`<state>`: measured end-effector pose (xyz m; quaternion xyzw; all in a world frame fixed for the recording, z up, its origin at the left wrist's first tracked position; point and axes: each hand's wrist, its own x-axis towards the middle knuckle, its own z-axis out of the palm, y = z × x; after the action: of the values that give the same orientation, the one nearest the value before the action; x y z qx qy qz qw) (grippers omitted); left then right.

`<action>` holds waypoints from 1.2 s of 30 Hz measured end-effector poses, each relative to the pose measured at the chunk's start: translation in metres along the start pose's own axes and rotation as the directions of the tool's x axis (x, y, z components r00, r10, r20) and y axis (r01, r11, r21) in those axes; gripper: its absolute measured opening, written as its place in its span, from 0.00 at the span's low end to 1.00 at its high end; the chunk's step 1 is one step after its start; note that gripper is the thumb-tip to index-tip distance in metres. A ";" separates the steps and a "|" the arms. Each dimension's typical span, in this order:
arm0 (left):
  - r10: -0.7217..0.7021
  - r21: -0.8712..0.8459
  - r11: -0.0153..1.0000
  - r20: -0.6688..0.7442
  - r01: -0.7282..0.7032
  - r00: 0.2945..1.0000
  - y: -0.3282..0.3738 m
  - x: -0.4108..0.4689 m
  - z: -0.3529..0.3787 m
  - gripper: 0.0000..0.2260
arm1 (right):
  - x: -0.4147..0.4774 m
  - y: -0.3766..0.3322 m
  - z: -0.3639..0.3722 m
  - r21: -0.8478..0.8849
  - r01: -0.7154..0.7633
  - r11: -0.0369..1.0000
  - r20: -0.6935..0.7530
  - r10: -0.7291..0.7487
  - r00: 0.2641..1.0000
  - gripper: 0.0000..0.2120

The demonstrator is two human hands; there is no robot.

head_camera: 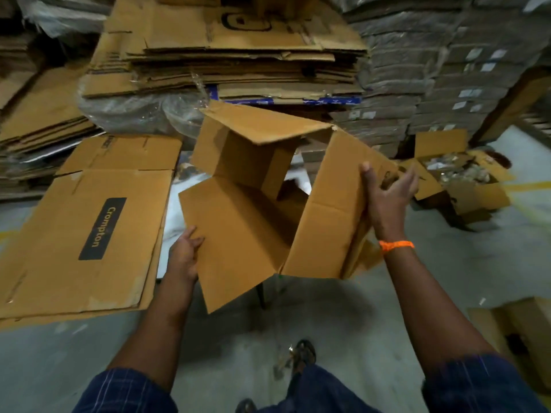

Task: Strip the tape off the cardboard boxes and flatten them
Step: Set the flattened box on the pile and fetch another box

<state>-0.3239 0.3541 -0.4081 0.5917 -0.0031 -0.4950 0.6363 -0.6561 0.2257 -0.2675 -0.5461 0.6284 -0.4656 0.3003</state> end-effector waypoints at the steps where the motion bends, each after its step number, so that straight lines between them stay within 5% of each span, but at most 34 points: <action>1: 0.033 0.037 0.999 -0.025 -0.032 0.999 -0.003 0.002 0.003 0.24 | 0.005 0.015 -0.006 0.106 -0.217 0.970 0.056 0.213 0.976 0.44; 2: 0.095 0.100 0.991 -0.062 -0.089 0.994 -0.004 0.005 0.007 0.24 | 0.007 0.026 -0.011 0.183 -0.352 0.918 0.156 0.327 0.932 0.37; 6: 0.321 0.564 0.791 -0.054 -0.236 0.946 0.008 -0.002 0.036 0.26 | 0.012 0.047 -0.021 0.326 -0.309 0.893 0.277 0.222 0.935 0.26; 9: 0.187 0.321 0.927 0.048 -0.192 0.981 -0.020 0.039 0.041 0.11 | -0.004 0.049 -0.011 0.242 -0.250 0.938 0.283 0.178 0.942 0.34; 12: -0.101 0.320 0.946 0.141 0.051 0.985 -0.126 0.135 0.017 0.19 | -0.024 0.054 0.017 0.132 -0.078 0.988 0.297 0.035 0.954 0.34; 17: -0.280 0.435 0.889 0.269 0.143 0.922 -0.097 -0.044 0.084 0.14 | -0.033 0.067 0.064 -0.008 0.016 1.000 0.150 -0.015 0.989 0.22; 20: -0.283 0.284 0.934 0.224 0.216 0.932 -0.105 -0.056 0.054 0.11 | -0.033 0.077 0.082 0.004 -0.063 0.998 0.012 0.063 0.998 0.17; 23: -0.312 -0.054 0.949 -0.028 0.310 0.950 -0.125 -0.040 -0.006 0.14 | -0.041 0.083 0.089 -0.054 -0.126 0.991 -0.074 0.122 0.990 0.20; 27: -0.369 -0.173 0.924 -0.163 0.342 0.915 -0.117 -0.040 -0.047 0.27 | -0.052 0.077 0.094 -0.362 0.092 0.928 -0.048 -0.117 0.992 0.44; 29: -0.348 -0.158 0.932 -0.141 0.326 0.927 -0.111 -0.043 -0.048 0.36 | -0.062 0.077 0.101 -0.549 0.402 0.733 0.160 -0.380 0.911 0.44; 32: -0.314 -0.196 0.935 -0.070 0.296 0.947 -0.113 -0.038 -0.052 0.44 | -0.083 0.084 0.111 -0.431 0.825 0.365 0.589 -0.579 0.564 0.32; 34: -0.281 -0.213 0.943 -0.089 0.258 0.955 -0.107 -0.044 -0.054 0.42 | -0.094 0.089 0.115 -0.335 0.913 0.234 0.719 -0.562 0.408 0.35; 36: -0.262 -0.176 0.954 -0.096 0.243 0.960 -0.102 -0.050 -0.059 0.39 | -0.098 0.086 0.119 -0.323 0.929 0.178 0.763 -0.533 0.367 0.40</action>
<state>-0.3791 0.4494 -0.4737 0.5616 0.1508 -0.5351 0.6128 -0.5642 0.2873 -0.4051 -0.9483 0.2902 -0.1033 -0.0762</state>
